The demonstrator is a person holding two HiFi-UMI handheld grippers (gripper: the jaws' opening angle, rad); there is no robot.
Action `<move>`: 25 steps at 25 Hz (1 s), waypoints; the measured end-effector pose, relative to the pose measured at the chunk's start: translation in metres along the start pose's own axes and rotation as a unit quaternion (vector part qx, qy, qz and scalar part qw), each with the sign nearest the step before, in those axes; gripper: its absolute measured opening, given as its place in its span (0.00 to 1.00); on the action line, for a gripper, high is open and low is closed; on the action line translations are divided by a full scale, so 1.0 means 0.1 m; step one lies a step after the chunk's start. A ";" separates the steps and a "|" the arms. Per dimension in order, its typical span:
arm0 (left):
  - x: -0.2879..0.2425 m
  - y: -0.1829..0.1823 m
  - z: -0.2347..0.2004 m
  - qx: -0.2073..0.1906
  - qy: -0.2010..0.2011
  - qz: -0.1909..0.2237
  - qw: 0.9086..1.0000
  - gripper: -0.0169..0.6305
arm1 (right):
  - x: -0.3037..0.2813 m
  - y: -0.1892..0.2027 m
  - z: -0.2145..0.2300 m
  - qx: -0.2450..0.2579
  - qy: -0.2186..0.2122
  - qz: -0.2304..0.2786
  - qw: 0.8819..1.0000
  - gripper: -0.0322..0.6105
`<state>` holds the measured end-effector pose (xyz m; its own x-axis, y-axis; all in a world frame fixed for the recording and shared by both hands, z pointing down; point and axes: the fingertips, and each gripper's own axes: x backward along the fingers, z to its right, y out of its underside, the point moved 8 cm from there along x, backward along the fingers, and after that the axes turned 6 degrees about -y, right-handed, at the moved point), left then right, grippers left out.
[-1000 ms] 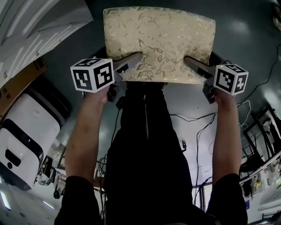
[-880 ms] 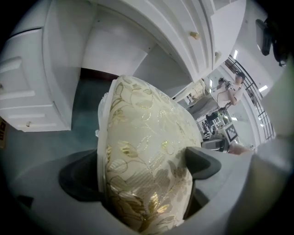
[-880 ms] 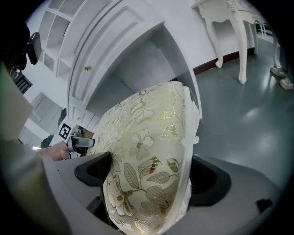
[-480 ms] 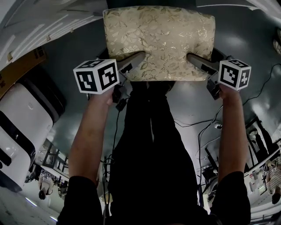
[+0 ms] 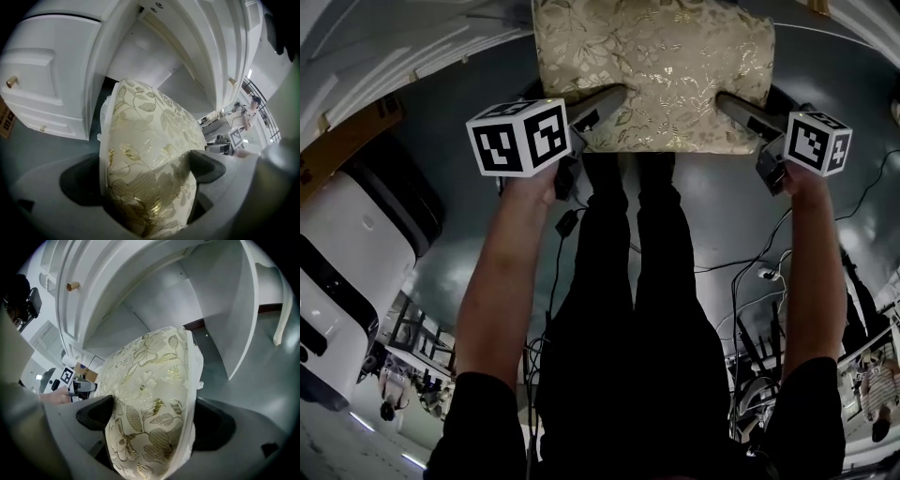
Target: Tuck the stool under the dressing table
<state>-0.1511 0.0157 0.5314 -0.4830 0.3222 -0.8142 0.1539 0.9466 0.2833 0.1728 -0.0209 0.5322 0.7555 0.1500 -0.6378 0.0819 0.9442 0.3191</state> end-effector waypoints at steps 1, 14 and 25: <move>0.01 0.02 0.01 0.002 -0.002 -0.003 1.000 0.90 | 0.01 0.02 0.00 -0.002 -0.001 -0.001 1.000 0.84; 0.10 0.01 0.16 -0.025 0.007 0.026 0.999 0.90 | 0.16 0.15 -0.06 0.000 0.001 0.032 0.999 0.84; 0.02 -0.03 0.04 -0.021 0.013 0.043 0.999 0.90 | 0.04 0.08 -0.04 0.011 0.005 0.045 0.999 0.84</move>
<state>-0.1491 0.0132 0.5267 -0.4916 0.4016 -0.7727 0.1602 0.9139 0.3731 0.1739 -0.0114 0.5289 0.7541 0.2363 -0.6128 0.0283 0.9205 0.3898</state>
